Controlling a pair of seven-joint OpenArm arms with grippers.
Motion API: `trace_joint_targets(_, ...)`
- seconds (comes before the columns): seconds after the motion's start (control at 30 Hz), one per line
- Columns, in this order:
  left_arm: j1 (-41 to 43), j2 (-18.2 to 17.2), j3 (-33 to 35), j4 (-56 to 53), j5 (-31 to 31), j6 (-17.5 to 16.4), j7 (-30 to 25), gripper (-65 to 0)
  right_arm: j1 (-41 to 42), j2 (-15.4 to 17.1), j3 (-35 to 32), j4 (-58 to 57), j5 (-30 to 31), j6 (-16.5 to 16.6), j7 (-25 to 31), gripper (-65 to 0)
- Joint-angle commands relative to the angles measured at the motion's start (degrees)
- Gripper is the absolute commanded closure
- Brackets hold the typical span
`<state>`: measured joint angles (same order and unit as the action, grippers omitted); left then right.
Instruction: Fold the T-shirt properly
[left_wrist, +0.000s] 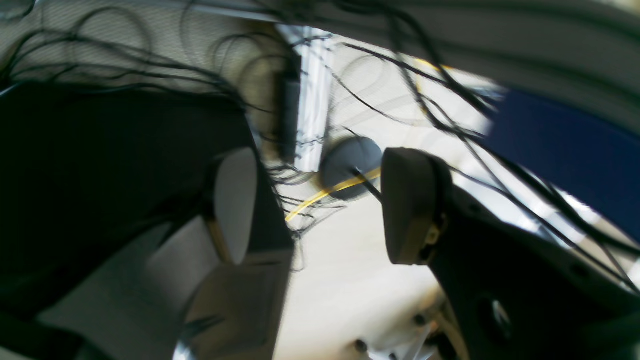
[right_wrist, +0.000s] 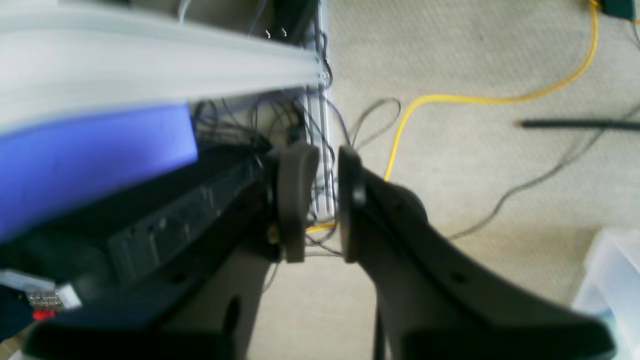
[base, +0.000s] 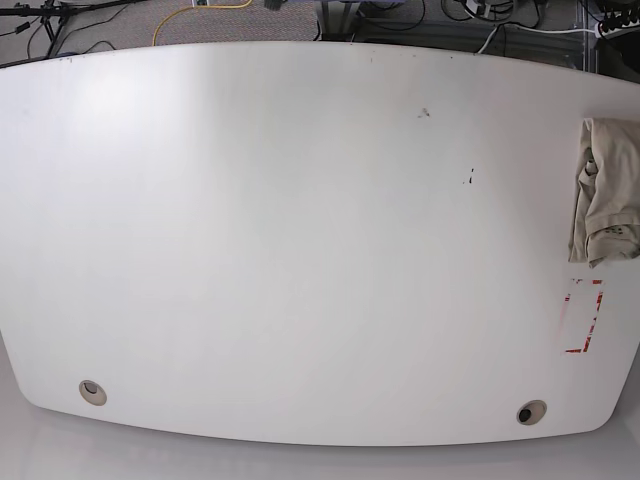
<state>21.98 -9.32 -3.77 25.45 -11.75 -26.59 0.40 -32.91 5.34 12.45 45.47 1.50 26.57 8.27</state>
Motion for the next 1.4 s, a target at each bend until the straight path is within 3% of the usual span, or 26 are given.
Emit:
trace_joint_targets(0.0,-2.5,-0.5,3.5,-6.4,0.3,1.1,-2.1,-36.7,2.4,0.3,0.0,-5.5,-0.5,0.3,0.1,-10.0)
trace_joint_targets(0.27,-8.9,-0.1,11.7,-15.7,0.1,10.4,-6.6,-36.8,11.8,0.6,-0.1,-18.3,-1.4,0.2,0.1,-10.0)
trace_joint_targets(0.37,-10.7,0.0,12.5,-16.1,0.2,11.8,-6.4,-36.8,13.8,0.6,-0.1,-20.4,-3.2,-0.4,0.1,-10.0)
trace_joint_targets(0.67,-13.7,1.5,12.8,-16.2,0.2,13.9,-3.0,-36.9,18.6,0.4,-0.1,-24.9,-11.1,-7.4,0.1,-10.5)
trace_joint_targets(1.37,-13.6,2.8,12.8,-15.8,0.1,13.7,-3.2,-36.9,19.9,0.2,0.0,-25.6,-12.4,-7.7,0.1,-10.8)
